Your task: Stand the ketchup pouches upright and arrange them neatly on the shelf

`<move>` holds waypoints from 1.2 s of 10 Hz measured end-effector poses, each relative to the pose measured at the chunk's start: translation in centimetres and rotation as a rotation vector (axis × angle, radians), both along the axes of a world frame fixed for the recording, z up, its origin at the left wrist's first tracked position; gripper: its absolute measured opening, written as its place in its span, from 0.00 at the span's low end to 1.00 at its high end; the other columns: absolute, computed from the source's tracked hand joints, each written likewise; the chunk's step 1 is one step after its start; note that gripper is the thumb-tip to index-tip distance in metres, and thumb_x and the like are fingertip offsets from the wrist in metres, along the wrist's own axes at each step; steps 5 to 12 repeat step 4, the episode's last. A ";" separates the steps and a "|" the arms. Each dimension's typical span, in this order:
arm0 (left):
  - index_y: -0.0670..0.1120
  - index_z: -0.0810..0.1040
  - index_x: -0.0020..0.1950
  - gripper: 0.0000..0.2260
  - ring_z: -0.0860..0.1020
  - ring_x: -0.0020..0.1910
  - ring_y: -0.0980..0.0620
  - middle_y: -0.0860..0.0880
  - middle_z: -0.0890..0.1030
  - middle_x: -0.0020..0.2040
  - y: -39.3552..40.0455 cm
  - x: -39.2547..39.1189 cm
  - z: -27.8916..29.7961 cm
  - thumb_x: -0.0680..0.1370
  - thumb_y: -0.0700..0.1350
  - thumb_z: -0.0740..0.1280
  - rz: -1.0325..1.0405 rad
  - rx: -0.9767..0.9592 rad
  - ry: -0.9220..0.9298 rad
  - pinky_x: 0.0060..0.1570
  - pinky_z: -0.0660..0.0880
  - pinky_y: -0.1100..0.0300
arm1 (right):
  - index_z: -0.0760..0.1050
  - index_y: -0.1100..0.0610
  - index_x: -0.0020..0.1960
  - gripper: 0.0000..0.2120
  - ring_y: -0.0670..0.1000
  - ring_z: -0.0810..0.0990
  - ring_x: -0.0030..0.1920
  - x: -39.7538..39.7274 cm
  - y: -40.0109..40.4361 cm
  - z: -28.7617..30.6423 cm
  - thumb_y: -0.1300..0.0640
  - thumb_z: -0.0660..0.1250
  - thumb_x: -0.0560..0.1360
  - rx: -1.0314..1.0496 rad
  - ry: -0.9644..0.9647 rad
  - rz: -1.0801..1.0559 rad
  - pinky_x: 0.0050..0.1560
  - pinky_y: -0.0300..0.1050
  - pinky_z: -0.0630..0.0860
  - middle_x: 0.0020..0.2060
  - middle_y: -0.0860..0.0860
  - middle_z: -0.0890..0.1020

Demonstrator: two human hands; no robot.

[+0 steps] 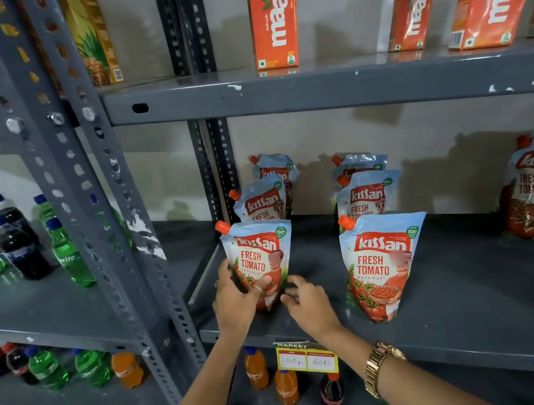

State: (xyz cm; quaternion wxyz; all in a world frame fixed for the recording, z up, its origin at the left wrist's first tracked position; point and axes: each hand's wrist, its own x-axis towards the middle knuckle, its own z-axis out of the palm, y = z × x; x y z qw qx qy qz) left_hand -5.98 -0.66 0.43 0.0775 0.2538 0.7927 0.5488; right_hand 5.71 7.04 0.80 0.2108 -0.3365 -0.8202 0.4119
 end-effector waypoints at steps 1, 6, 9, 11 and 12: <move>0.47 0.65 0.67 0.33 0.77 0.60 0.44 0.44 0.79 0.61 -0.1 0.0 0.3 0.66 0.51 0.75 -0.017 0.003 -0.026 0.58 0.75 0.41 | 0.67 0.60 0.68 0.22 0.55 0.78 0.60 -0.2 -0.1 0.0 0.60 0.65 0.75 -0.026 -0.010 -0.015 0.62 0.50 0.75 0.59 0.58 0.80; 0.42 0.69 0.67 0.27 0.74 0.57 0.53 0.49 0.76 0.58 -0.7 2.2 1.9 0.70 0.44 0.73 0.025 0.162 -0.091 0.53 0.71 0.60 | 0.71 0.58 0.64 0.18 0.57 0.82 0.51 1.3 0.4 0.8 0.53 0.62 0.76 0.014 0.075 -0.093 0.54 0.55 0.80 0.54 0.58 0.83; 0.42 0.69 0.67 0.27 0.74 0.57 0.53 0.49 0.76 0.58 -0.7 2.2 1.9 0.70 0.44 0.73 0.025 0.162 -0.091 0.53 0.71 0.60 | 0.71 0.58 0.64 0.18 0.57 0.82 0.51 1.3 0.4 0.8 0.53 0.62 0.76 0.014 0.075 -0.093 0.54 0.55 0.80 0.54 0.58 0.83; 0.42 0.69 0.67 0.27 0.74 0.57 0.53 0.49 0.76 0.58 -0.7 2.2 1.9 0.70 0.44 0.73 0.025 0.162 -0.091 0.53 0.71 0.60 | 0.71 0.58 0.64 0.18 0.57 0.82 0.51 1.3 0.4 0.8 0.53 0.62 0.76 0.014 0.075 -0.093 0.54 0.55 0.80 0.54 0.58 0.83; 0.42 0.69 0.67 0.27 0.74 0.57 0.53 0.49 0.76 0.58 -0.7 2.2 1.9 0.70 0.44 0.73 0.025 0.162 -0.091 0.53 0.71 0.60 | 0.71 0.58 0.64 0.18 0.57 0.82 0.51 1.3 0.4 0.8 0.53 0.62 0.76 0.014 0.075 -0.093 0.54 0.55 0.80 0.54 0.58 0.83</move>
